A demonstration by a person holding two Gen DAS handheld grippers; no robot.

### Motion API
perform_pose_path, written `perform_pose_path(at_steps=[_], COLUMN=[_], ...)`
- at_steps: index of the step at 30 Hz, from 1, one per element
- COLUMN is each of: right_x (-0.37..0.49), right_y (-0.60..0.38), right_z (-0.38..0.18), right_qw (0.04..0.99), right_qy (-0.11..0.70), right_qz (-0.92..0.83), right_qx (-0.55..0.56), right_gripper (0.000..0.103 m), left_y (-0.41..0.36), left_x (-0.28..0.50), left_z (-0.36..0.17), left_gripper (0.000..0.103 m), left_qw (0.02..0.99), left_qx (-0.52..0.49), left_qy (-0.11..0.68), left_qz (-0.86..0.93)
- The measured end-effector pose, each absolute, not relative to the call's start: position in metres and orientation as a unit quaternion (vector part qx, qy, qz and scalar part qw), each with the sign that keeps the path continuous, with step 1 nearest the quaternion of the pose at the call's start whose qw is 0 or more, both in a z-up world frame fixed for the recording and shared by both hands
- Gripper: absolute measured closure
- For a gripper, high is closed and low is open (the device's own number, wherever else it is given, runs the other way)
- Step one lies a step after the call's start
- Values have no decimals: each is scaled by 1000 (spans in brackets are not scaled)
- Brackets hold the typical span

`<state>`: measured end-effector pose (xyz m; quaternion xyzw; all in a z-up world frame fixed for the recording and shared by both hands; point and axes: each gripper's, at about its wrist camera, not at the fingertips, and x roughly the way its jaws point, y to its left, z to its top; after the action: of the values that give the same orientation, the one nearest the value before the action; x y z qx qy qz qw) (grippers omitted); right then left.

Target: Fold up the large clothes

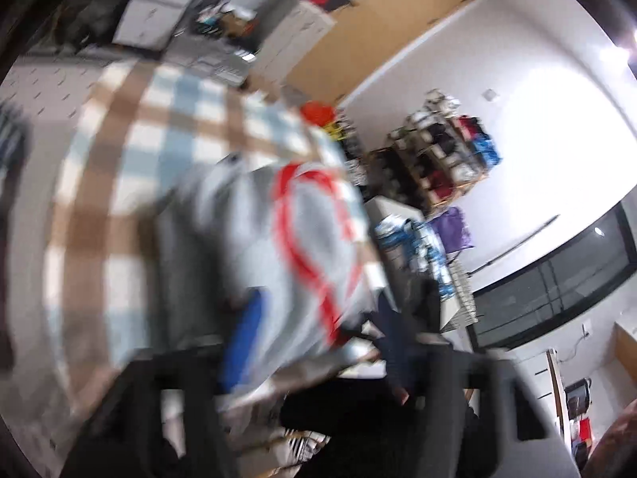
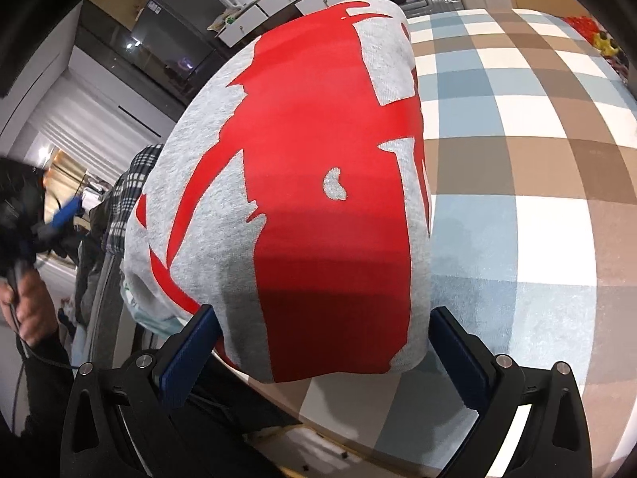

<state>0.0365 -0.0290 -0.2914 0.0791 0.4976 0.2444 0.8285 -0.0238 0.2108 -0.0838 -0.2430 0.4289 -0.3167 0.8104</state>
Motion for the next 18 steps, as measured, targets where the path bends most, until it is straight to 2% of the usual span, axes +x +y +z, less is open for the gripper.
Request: perform_pose_path(at_steps=[3,8,10,13,14,18], right_x=[36,36,36,34,33,25], right_y=[-30,-39,-39,-38,-38,-56], right_z=[-291,-297,-300,-297,-293,-256], right_qw=[829,818,814,816,819,842], right_qy=[497,508,514,513,509,458], right_qz=[243,250,252,254,256,268], right_qx=[81,103,97,77,71,94], right_gripper=[0,0,0,0,0,0], left_y=[181,168,186,213,216,230], left_x=[10,60,66,64,61,47], left_z=[-101,-189,-215,-235,-237,-237], left_gripper=[38,39,40,52,55,57], left_qw=[796,771,766,748,750,765], left_qx=[-227,-222,-271,-345,-347,-347], left_qy=[444,532,526,501,494,468], left_qz=[-341,-271,-251,-267,-271,-273])
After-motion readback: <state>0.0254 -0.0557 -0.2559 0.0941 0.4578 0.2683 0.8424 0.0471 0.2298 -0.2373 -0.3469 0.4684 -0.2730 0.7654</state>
